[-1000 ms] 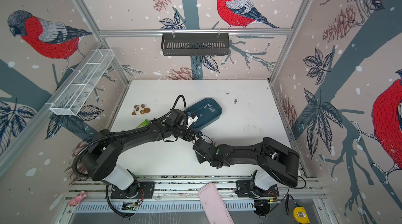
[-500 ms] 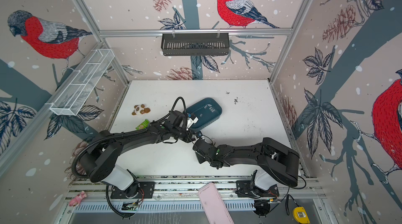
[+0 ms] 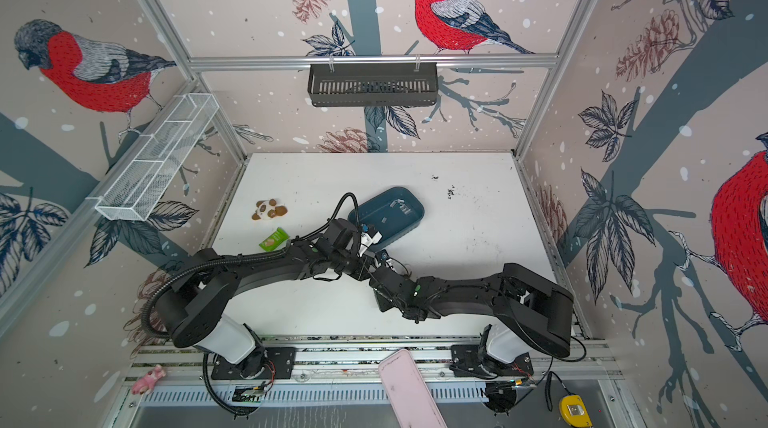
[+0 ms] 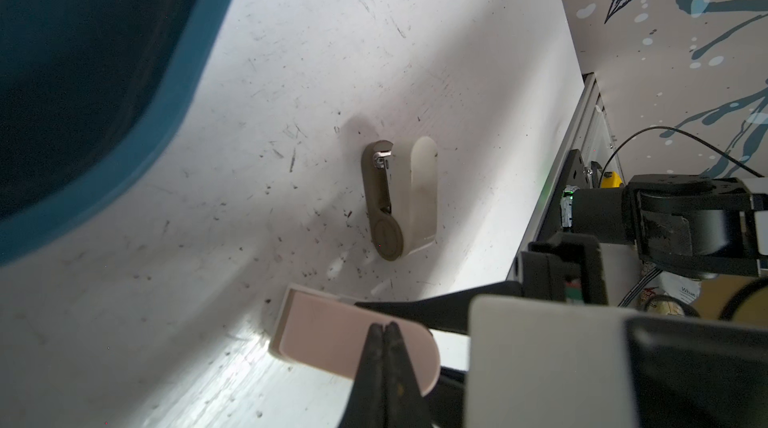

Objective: Load the staples into the stapler

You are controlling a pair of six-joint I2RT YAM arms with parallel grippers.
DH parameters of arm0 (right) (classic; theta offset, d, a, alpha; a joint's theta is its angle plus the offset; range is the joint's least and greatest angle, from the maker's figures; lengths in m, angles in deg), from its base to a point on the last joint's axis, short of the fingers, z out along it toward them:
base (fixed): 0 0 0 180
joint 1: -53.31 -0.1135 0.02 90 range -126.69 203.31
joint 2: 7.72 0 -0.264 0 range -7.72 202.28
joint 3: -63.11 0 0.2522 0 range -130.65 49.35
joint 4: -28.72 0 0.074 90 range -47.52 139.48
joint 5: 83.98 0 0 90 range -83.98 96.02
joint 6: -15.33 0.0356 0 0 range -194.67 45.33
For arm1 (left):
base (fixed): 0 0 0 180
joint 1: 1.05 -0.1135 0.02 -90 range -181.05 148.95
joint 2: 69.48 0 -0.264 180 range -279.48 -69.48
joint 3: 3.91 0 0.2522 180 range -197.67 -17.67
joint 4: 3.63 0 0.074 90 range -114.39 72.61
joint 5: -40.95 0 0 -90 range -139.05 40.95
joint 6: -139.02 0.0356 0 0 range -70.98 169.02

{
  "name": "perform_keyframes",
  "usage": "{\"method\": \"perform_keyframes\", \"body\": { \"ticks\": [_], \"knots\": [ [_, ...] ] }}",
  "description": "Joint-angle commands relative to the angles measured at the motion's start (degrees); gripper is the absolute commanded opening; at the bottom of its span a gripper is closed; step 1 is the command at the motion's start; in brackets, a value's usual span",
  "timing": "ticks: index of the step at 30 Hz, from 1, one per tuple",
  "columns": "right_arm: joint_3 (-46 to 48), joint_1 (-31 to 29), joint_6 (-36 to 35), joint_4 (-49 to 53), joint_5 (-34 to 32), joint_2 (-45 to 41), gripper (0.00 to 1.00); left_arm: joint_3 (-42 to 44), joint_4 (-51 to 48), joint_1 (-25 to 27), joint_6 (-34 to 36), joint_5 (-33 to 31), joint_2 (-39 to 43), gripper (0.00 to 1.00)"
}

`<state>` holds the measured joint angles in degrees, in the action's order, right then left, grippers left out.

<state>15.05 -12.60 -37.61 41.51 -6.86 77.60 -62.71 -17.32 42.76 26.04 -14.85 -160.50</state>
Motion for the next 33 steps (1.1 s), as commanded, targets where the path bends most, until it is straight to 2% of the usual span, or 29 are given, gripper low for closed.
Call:
{"method": "perform_keyframes", "body": {
  "ticks": [1, 12, 18, 22, 25, 33],
  "knots": [
    [0.47, 0.16, -1.55, 1.75, -0.93, -0.91, 0.22, -0.19, -3.84, 0.65, -0.49, 5.99, 0.31, 0.0],
    [2.3, 0.42, -1.55, 1.63, -0.56, -6.49, 0.38, -0.2, -3.09, -3.73, -1.4, 6.01, 5.07, 0.0],
    [4.26, 0.43, -1.2, 1.94, 1.81, -12.36, 0.39, 0.08, -4.71, -3.9, -0.46, 3.86, 5.3, 0.0],
    [5.29, 1.05, 0.1, 2.38, 4.67, -17.92, 0.38, -0.13, -6.93, -3.99, 1.75, 1.22, 6.62, 0.0],
    [5.6, 2.75, 2.44, 1.68, 6.32, -20.16, 0.29, -0.31, -8.01, -3.91, 3.2, 0.97, 6.28, 0.0],
    [1.57, 4.4, 2.41, 3.07, 6.96, -14.92, 0.23, -1.16, -6.0, -1.3, 2.35, 0.66, 2.89, 0.05]
  ]
}}
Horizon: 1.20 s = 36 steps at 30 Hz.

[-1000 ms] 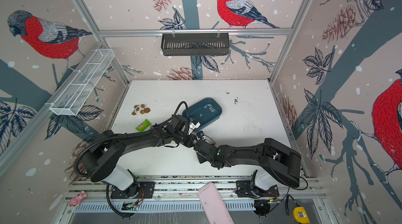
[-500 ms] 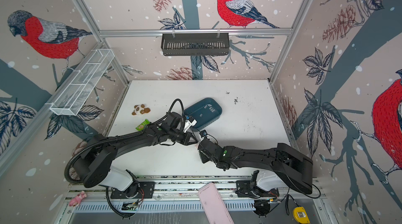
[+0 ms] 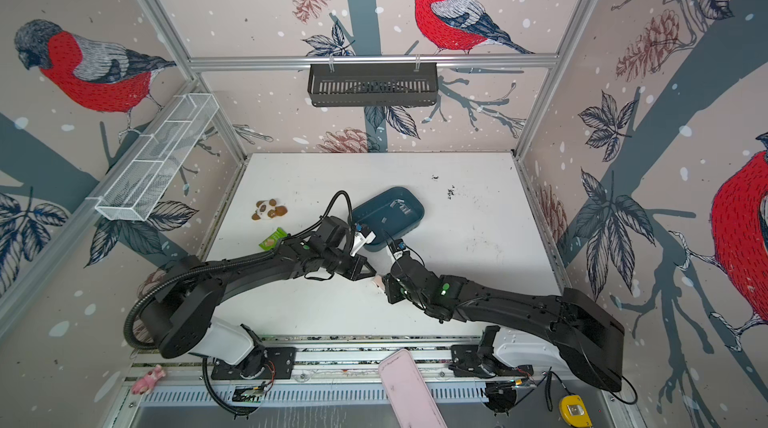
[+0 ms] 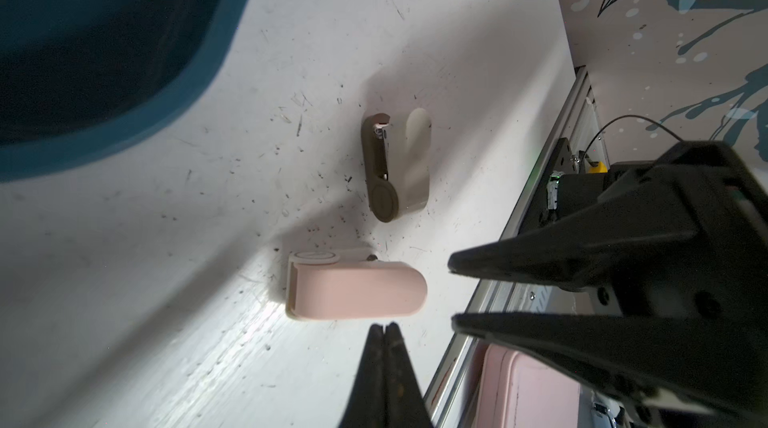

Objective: Load the staples into the stapler

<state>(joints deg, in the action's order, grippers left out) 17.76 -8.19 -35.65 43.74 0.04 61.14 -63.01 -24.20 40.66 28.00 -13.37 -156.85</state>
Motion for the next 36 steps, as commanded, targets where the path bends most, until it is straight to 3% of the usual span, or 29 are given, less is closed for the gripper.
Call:
{"method": "perform_keyframes", "body": {
  "ticks": [1, 36],
  "knots": [
    [-1.34, 0.08, 0.35, 0.93, -0.12, 2.11, 0.23, -1.09, 1.05, 1.06, 0.3, -1.08, -1.06, 0.06],
    [3.67, -0.02, 1.67, -1.38, 1.17, 4.39, 0.18, -3.05, 0.69, 4.19, -0.32, -2.64, -7.23, 0.09]
  ]
}}
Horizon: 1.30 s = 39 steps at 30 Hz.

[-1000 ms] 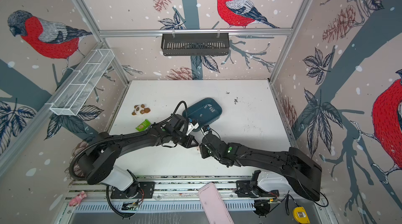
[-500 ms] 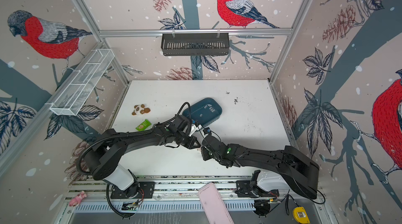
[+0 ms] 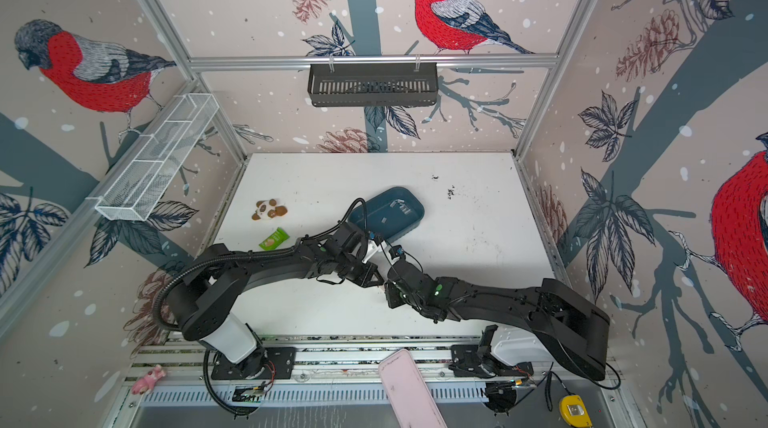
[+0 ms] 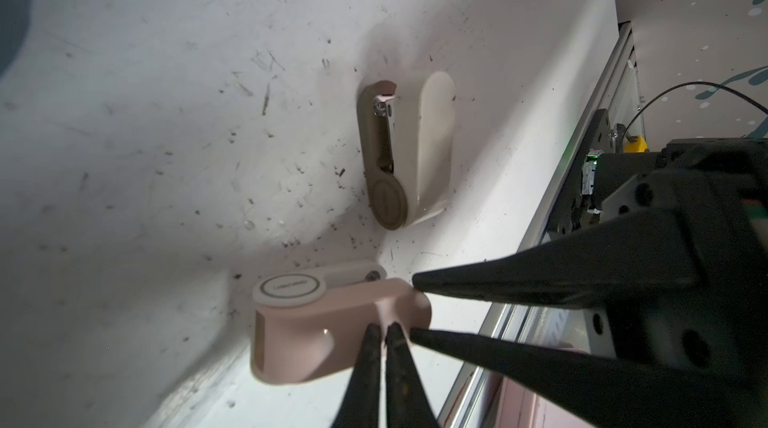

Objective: Load the staples into the stapler

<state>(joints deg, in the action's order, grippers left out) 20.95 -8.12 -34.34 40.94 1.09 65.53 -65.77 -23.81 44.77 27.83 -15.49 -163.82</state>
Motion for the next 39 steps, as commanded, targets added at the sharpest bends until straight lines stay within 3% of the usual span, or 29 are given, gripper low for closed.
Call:
{"method": "perform_keyframes", "body": {
  "ticks": [1, 14, 26, 28, 30, 32, 35, 37, 39],
  "knots": [
    [0.68, -0.09, 0.44, 1.3, 0.18, -0.13, 0.17, -0.33, 0.19, 0.19, -0.1, -0.64, -0.38, 0.09],
    [2.39, -0.15, 0.92, 0.42, -0.11, -0.91, 0.16, 0.66, -0.06, 0.63, -0.65, -1.39, -0.19, 0.08],
    [-3.55, 2.97, -4.56, 3.68, -0.13, -7.26, 0.28, -2.96, -2.29, -1.51, -0.12, -3.81, 6.29, 0.15],
    [-4.55, 4.54, -5.87, 4.54, 0.37, -8.36, 0.32, -3.03, -2.46, -3.22, -0.17, -4.23, 8.11, 0.21],
    [-5.61, 6.24, -7.71, 5.67, 0.71, -9.34, 0.45, -2.81, -2.54, -5.38, -0.08, -5.46, 10.15, 0.3],
    [-6.13, 8.51, -9.72, 6.02, 0.15, -10.51, 0.67, -2.45, -1.89, -8.03, -0.28, -8.01, 12.52, 0.49],
    [-6.82, 12.8, -12.46, 6.47, -2.63, -12.34, 0.9, -1.74, -0.85, -11.76, -0.12, -14.68, 16.43, 0.77],
    [-7.25, 16.76, -14.47, 6.04, -2.78, -13.58, 1.0, -0.86, 0.48, -13.86, -0.11, -20.15, 19.23, 0.92],
    [-7.64, 21.04, -15.81, 5.18, -4.16, -14.67, 1.0, 0.71, 2.16, -15.71, -0.73, -27.16, 21.88, 0.97]
  ]
}}
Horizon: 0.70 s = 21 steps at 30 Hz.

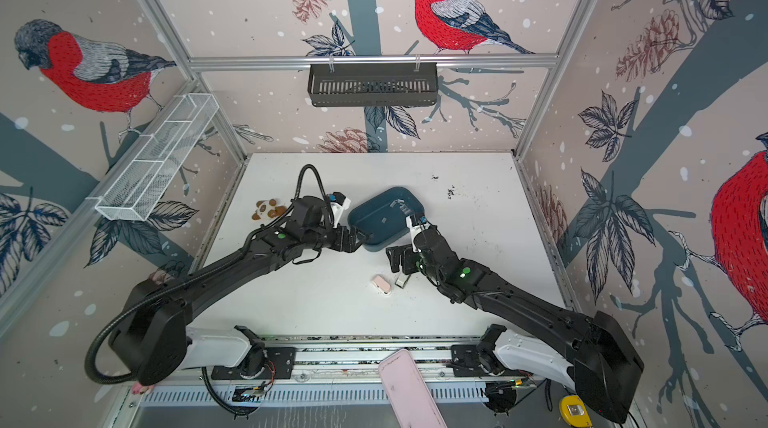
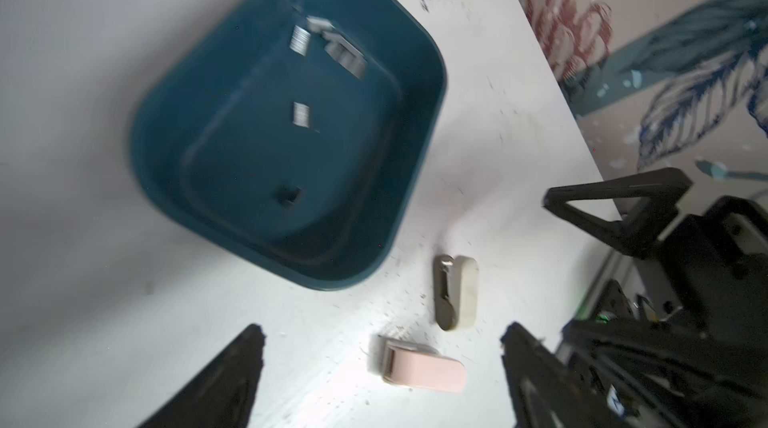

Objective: Load the staples into the stapler

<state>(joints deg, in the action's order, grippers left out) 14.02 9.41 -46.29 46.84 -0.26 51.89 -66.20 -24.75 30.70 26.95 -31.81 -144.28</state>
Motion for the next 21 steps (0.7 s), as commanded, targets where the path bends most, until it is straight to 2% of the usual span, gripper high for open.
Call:
{"method": "perform_keyframes", "body": {
  "ticks": [1, 5, 8, 12, 14, 17, 19, 21],
  "knots": [
    [-0.59, 6.29, -4.61, -1.67, -2.31, -1.63, 1.0, 1.96, 3.94, -2.64, 0.46, -13.33, 3.56, 0.97],
    [0.04, 17.0, -6.62, -5.77, -0.25, -3.67, 1.0, 4.55, 6.38, -6.51, 2.25, -21.96, 7.01, 0.97],
    [1.74, 23.34, -8.62, -10.07, -3.54, -4.46, 1.0, 8.34, 10.86, -8.55, 4.33, -28.64, 10.08, 0.97],
    [4.13, 30.01, -10.3, -15.15, -8.13, -2.59, 1.0, 14.23, 17.38, -10.22, 6.84, -40.56, 12.67, 0.96],
    [6.51, 31.88, -12.92, -19.87, -12.65, -1.48, 1.0, 17.76, 20.96, -11.8, 10.11, -41.62, 13.54, 0.94],
    [13.04, 35.97, -16.6, -31.94, -12.59, -0.38, 1.0, 22.92, 26.58, -14.63, 13.65, -42.8, 14.77, 0.96],
    [15.44, 39.11, -17.65, -36.92, -9.82, 1.56, 1.0, 27.18, 32.24, -17.41, 15.92, -40.25, 15.54, 0.97],
    [17.58, 40.16, -18.62, -42.57, -10.63, 4.72, 1.0, 30.57, 37.94, -20.09, 17.3, -37.19, 15.73, 0.97]
  ]
}}
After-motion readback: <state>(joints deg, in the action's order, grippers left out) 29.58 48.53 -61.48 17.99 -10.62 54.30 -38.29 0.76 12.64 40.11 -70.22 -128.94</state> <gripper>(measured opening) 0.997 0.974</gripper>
